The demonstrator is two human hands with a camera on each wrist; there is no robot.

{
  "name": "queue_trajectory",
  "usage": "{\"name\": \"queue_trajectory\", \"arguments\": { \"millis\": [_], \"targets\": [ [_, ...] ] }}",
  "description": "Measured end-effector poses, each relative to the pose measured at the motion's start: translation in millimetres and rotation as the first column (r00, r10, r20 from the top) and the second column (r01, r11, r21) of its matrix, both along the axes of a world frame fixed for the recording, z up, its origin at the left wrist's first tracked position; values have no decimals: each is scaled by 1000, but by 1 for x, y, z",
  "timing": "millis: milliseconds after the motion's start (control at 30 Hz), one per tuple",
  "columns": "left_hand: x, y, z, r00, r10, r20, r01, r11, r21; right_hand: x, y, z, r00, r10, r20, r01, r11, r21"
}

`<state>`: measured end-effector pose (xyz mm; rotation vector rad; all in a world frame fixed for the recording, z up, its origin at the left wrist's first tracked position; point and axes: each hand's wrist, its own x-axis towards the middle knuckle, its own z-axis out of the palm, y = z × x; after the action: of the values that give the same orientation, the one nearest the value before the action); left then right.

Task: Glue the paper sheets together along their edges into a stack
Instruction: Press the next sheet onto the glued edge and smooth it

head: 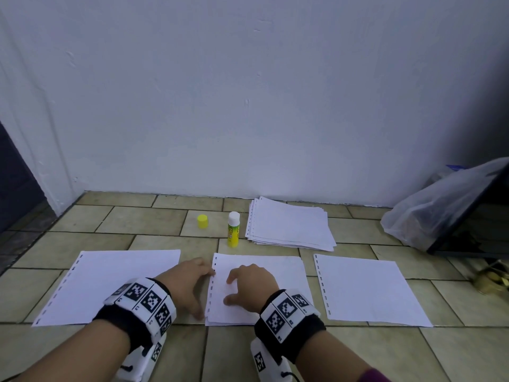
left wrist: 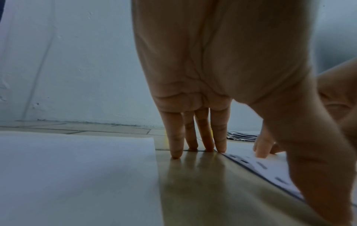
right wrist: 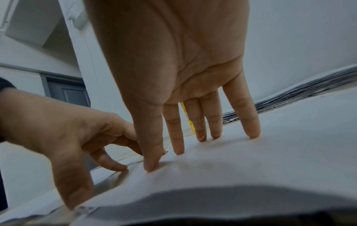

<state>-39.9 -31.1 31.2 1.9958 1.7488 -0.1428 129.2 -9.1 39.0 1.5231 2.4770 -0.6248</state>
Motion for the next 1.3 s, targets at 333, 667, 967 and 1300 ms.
{"name": "queue_trajectory", "arguments": {
  "millis": [333,667,967,1300],
  "targets": [
    [1,-3,1,999,13,39,-13,1000,0,-7,-3,-1,987,91,131,-103,991,88],
    [4,-6,2,1000,7,27,-8,1000,4,-6,-8,-2,984,124,128,-135,987,83],
    [3,-9,-1,993,45,110,-47,999,13,-2,-2,6,992,92,83,-94,995,23],
    [6,-10,-5,999,32,21,-33,999,39,2,1,-1,993,104,60,-105,995,1]
  ]
}}
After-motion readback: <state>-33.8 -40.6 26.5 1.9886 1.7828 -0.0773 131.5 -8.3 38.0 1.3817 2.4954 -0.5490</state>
